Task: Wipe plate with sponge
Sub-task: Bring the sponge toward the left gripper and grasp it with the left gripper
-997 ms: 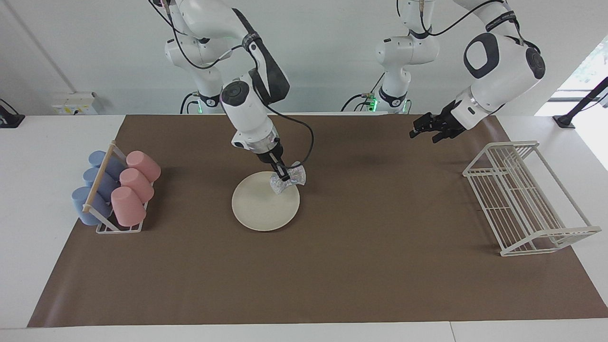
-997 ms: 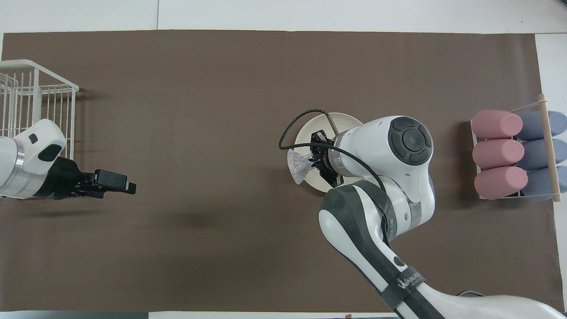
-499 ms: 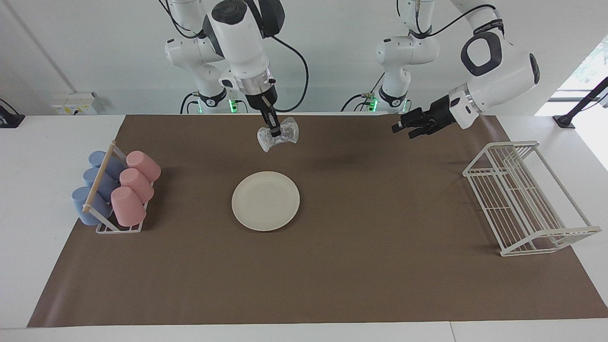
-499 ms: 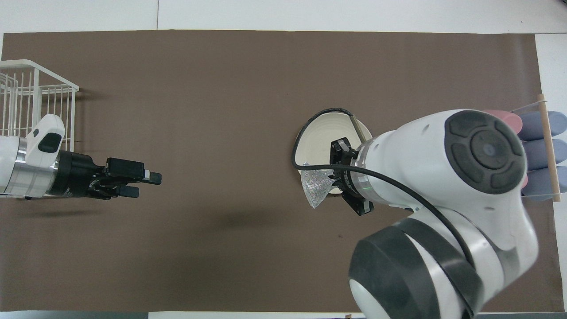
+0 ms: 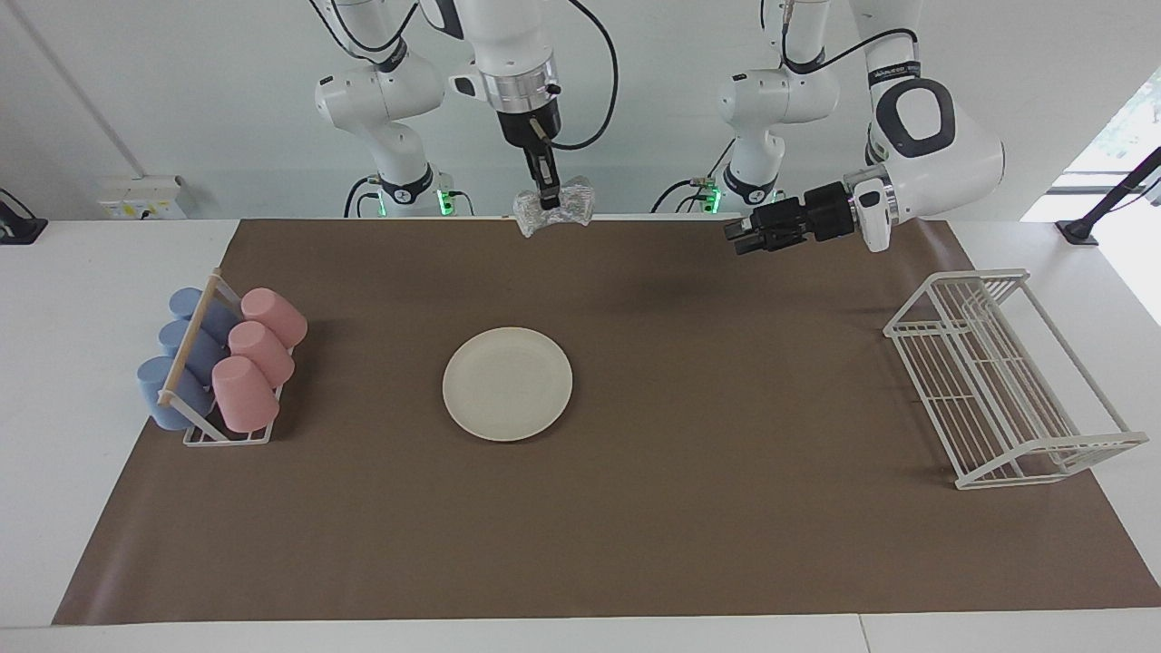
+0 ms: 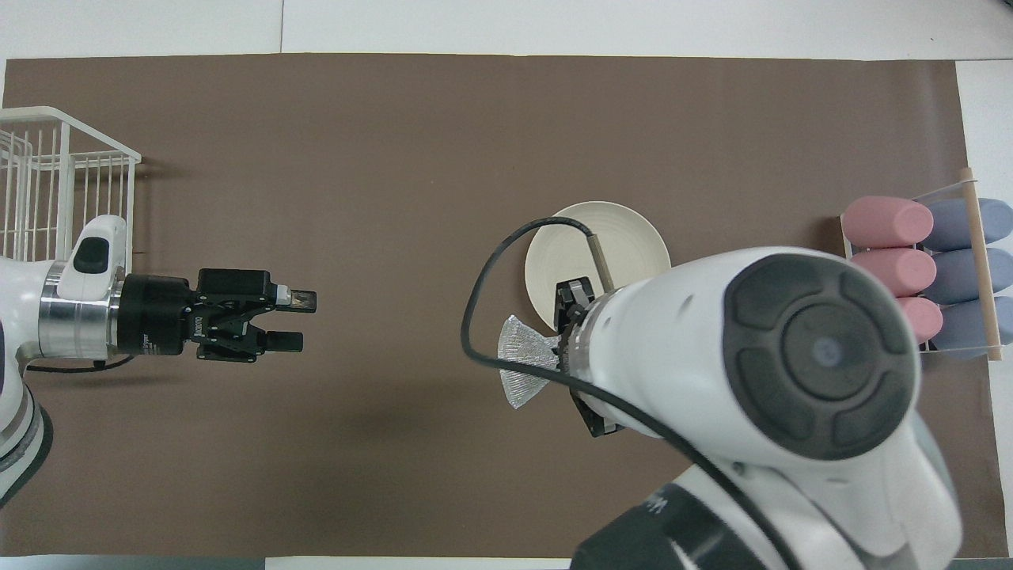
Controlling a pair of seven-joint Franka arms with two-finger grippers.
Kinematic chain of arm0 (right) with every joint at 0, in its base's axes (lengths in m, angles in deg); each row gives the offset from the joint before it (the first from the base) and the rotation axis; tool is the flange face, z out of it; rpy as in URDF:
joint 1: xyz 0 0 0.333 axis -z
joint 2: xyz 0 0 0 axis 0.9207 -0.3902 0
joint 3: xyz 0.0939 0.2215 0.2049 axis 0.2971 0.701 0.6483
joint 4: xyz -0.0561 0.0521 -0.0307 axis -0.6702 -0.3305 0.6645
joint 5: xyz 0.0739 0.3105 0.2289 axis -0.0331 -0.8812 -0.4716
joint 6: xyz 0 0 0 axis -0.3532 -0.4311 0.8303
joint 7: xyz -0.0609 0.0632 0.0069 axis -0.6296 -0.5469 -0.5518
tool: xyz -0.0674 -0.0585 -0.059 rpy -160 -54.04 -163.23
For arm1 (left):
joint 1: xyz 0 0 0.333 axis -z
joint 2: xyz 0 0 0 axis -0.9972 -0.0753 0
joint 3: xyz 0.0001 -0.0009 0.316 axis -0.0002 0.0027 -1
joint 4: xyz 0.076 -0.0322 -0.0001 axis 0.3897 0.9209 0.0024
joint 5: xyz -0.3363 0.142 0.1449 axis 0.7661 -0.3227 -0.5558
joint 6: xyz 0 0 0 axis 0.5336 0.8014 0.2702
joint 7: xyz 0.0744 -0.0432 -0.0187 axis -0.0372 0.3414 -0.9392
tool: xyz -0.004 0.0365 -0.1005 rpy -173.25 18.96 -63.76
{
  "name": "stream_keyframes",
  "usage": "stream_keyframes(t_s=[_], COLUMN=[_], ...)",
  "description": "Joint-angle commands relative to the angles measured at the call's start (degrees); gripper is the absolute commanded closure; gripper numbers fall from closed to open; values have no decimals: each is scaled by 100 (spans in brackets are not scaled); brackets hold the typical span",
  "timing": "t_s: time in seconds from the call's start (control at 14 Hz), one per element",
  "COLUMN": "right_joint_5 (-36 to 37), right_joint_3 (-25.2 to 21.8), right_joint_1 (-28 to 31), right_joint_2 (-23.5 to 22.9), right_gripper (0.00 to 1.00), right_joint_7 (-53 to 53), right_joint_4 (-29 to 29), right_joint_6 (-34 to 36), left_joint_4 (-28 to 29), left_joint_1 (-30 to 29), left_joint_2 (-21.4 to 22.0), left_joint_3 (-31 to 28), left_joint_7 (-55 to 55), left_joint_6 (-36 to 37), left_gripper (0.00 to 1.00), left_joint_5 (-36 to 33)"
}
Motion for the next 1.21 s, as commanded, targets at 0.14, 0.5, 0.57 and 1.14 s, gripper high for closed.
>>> stream_keyframes(t_s=[0.14,0.5,0.57,1.14], right_joint_5=[418,472,472,472], right_joint_3=[24,24,24,24], right_joint_1=[-213,-388,-388,-415], right_joint_2=[-273,-281,-281,-264], right_gripper=[100,100,100,100], right_joint_7=[588,799,799,808], right_joint_4=[-173,-182,-173,-164], right_joint_6=[-104,-59,-59,-51], left_joint_4=[604,727,728,710], left_joint_1=[578,1315,1474,2161], left_joint_2=[320,337,337,311], left_joint_3=[-68,-24,-24,-24], left_joint_7=[-62,-97,-97,-281], left_joint_6=[-69,-832,-930,-1678], left_gripper=[0,0,0,0], left_joint_5=[969,1611,1700,2201])
